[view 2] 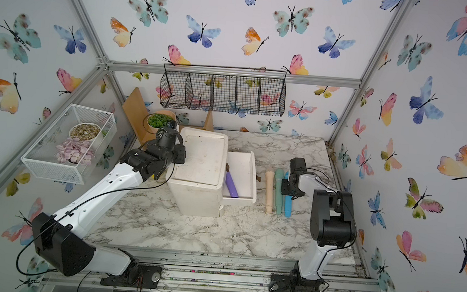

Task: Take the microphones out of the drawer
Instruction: Place the microphone at the center of the board, then pick up the microphone from the drawer.

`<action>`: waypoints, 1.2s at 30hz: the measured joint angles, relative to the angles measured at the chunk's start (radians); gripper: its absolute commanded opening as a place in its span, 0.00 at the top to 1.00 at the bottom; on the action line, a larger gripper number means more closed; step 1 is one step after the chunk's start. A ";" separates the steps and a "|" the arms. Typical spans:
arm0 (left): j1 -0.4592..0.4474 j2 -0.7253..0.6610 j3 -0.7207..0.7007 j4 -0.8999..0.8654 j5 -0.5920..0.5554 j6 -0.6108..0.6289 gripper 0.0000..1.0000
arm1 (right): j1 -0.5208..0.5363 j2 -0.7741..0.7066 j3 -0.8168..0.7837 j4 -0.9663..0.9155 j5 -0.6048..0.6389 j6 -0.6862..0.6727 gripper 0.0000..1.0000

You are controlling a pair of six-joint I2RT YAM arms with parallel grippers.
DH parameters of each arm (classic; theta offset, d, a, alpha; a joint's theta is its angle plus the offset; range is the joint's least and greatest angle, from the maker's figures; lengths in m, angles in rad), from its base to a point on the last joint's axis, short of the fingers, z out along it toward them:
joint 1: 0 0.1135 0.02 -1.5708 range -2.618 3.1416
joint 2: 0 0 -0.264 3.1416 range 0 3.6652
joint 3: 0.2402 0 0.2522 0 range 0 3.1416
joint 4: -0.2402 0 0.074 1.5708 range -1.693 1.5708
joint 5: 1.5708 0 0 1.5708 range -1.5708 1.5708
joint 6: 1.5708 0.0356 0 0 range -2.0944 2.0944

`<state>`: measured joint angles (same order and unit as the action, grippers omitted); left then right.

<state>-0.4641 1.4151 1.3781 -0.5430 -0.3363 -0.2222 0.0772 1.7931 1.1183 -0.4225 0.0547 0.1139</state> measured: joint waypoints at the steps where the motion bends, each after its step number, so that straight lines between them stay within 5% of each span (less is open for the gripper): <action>1: 0.000 0.000 0.000 0.000 0.000 0.000 1.00 | 0.000 -0.005 0.008 -0.006 0.000 0.000 0.51; 12: 0.000 0.000 0.000 0.000 0.000 0.000 1.00 | 0.000 -0.182 0.108 -0.057 -0.041 -0.003 0.52; 26: 0.000 0.000 0.000 0.000 0.000 -0.001 1.00 | 0.016 -0.355 0.106 0.027 -0.563 0.014 0.50; 36: 0.000 0.000 0.000 0.000 0.000 -0.002 1.00 | 0.222 -0.354 0.102 0.049 -0.666 0.021 0.49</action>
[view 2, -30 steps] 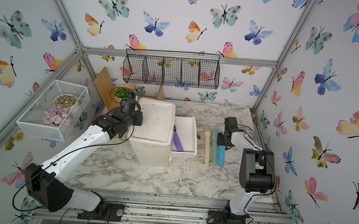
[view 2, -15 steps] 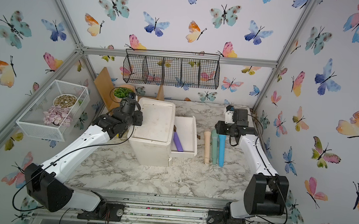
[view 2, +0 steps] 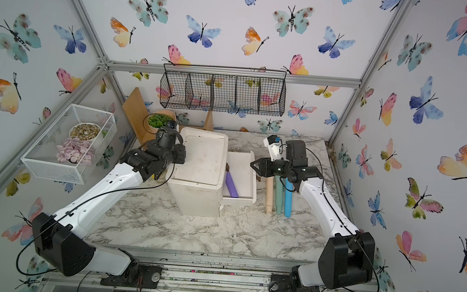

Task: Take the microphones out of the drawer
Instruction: Pick up the microphone from the drawer.

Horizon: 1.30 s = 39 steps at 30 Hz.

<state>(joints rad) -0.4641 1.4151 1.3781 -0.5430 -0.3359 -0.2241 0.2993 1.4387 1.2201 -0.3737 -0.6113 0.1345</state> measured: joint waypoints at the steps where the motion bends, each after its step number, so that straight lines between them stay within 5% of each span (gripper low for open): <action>1: 0.000 0.000 0.000 0.000 0.000 0.000 1.00 | 0.024 0.003 0.000 -0.001 0.006 -0.005 0.49; 39: 0.000 0.002 0.000 0.000 0.000 0.000 1.00 | 0.278 0.290 0.078 -0.066 0.253 -0.067 0.49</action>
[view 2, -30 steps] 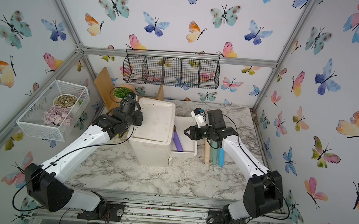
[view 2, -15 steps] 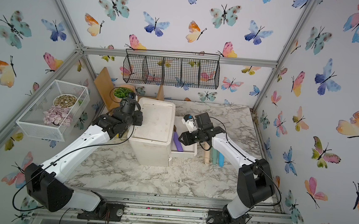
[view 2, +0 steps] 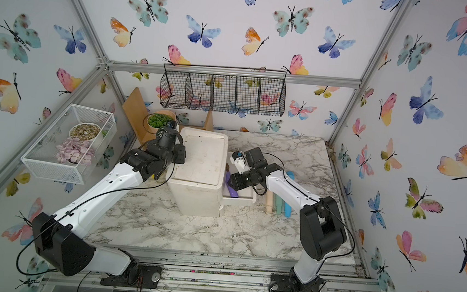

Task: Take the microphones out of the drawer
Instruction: Pick up the microphone from the drawer.

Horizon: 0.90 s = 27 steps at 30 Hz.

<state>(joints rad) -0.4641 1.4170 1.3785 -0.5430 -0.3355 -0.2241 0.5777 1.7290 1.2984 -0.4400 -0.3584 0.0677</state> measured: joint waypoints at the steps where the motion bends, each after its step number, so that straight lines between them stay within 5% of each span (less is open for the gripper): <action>1: 0.000 0.000 0.000 0.000 0.000 0.000 1.00 | 0.005 0.006 0.003 0.002 0.004 0.000 0.49; 16: 0.000 0.001 0.000 0.000 0.000 0.000 1.00 | 0.056 0.048 0.010 0.016 0.154 0.043 0.50; 27: 0.000 0.000 0.000 0.000 0.000 0.000 1.00 | 0.064 0.048 0.006 0.037 0.236 0.074 0.61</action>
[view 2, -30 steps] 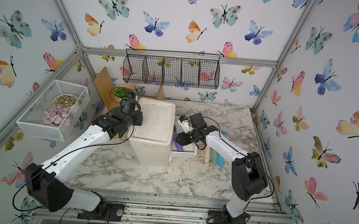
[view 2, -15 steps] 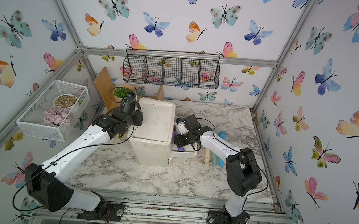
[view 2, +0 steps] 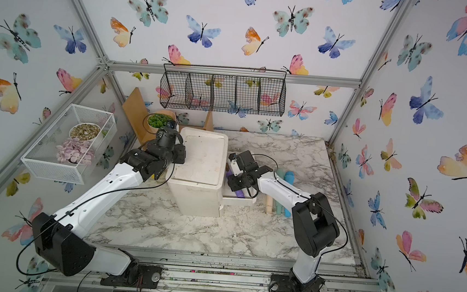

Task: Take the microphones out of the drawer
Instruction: Pick up the microphone from the drawer.

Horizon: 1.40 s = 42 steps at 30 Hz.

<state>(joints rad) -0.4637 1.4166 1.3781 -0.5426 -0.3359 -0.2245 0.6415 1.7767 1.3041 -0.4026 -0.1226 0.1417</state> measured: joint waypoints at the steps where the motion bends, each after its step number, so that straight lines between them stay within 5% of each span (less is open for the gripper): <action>1: 0.000 0.000 0.000 0.000 0.000 0.000 1.00 | 0.000 0.000 0.000 0.000 0.002 0.000 0.62; 12: 0.000 -0.009 -0.009 0.005 0.000 -0.001 1.00 | 0.004 -0.004 0.000 -0.002 0.018 0.016 0.76; 42: 0.000 -0.011 -0.011 0.007 -0.001 -0.005 1.00 | 0.008 -0.091 0.016 -0.095 0.145 0.052 0.82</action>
<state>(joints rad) -0.4637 1.4052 1.3666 -0.5358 -0.3367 -0.2291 0.6491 1.6859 1.3205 -0.4980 0.0227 0.1940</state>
